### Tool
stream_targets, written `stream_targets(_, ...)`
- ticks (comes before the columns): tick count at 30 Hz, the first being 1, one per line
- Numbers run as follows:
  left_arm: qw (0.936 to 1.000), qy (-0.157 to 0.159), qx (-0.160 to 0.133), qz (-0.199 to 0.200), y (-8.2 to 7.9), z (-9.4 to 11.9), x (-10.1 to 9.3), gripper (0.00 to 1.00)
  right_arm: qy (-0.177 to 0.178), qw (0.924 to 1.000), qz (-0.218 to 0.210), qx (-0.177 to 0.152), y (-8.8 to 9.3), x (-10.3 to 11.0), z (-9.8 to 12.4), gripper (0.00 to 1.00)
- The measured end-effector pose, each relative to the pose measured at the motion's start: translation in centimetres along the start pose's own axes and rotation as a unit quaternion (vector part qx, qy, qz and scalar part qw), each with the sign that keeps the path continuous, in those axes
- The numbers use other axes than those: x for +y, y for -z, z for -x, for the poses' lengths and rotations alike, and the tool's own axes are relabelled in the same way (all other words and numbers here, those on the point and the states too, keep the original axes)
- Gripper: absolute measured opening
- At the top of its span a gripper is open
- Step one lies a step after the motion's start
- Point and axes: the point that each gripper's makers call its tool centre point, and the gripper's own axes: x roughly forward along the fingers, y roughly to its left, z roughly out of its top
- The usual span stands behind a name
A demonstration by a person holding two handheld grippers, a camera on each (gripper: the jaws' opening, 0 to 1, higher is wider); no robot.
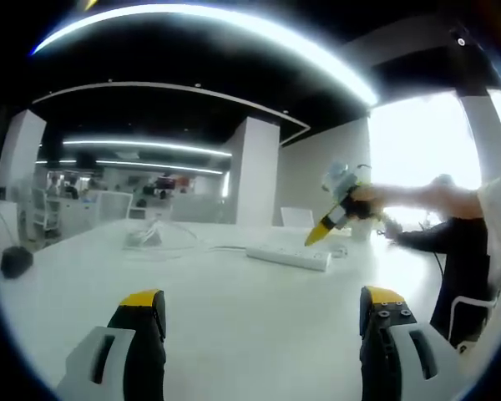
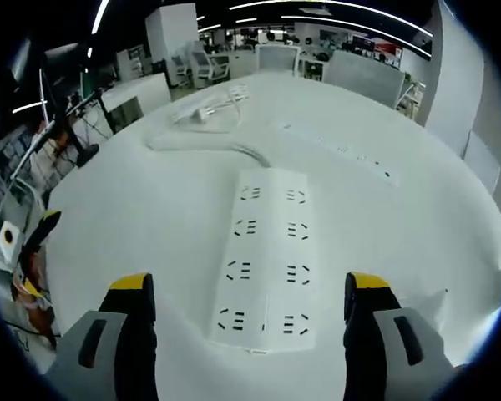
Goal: Straighten the power strip on the desk, plug the charger into it
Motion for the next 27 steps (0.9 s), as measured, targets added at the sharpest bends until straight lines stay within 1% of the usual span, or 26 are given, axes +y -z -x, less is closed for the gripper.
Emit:
stream_targets(3, 1.0000, 0.001, 0.000, 0.000, 0.0, 0.0, -0.1, 0.99, 0.004, 0.9999, 0.007, 0.012, 0.2, 0.0, 0.0, 0.95)
stream_targets(5, 1.0000, 0.002, 0.000, 0.000, 0.0, 0.0, -0.2, 0.99, 0.009, 0.9998, 0.009, 0.019, 0.0, -0.5, -0.4, 0.95)
stream_targets(6, 1.0000, 0.002, 0.000, 0.000, 0.0, 0.0, -0.2, 0.99, 0.009, 0.9997, 0.011, 0.022, 0.1, -0.4, -0.4, 0.95)
stream_targets(11, 1.0000, 0.004, 0.001, 0.000, 0.0, 0.0, -0.4, 0.99, 0.008, 0.9991, 0.004, 0.041, 0.4, -0.6, -0.9, 0.94)
stream_targets(13, 1.0000, 0.004, 0.001, 0.000, 0.0, 0.0, -0.5, 0.99, 0.008, 0.9988, 0.003, 0.048, 0.7, -0.3, -1.1, 0.94)
stream_targets(18, 1.0000, 0.005, 0.001, 0.000, 0.0, -0.1, -0.5, 0.99, 0.002, 0.9985, -0.009, 0.054, 0.3, -0.6, -1.7, 0.92)
stream_targets(22, 1.0000, 0.005, 0.002, -0.001, 0.0, -0.2, -0.5, 0.99, 0.011, 0.9973, -0.003, 0.073, 0.8, -0.9, -2.0, 0.91)
stream_targets(24, 1.0000, 0.005, 0.003, -0.002, 0.0, -0.3, -0.5, 0.99, 0.008, 0.9957, 0.000, 0.093, 1.4, -0.9, -2.2, 0.91)
stream_targets(27, 1.0000, 0.006, 0.005, -0.004, 0.0, -0.4, -0.5, 0.99, 0.008, 0.9945, 0.000, 0.105, 1.7, -1.2, -2.6, 0.91)
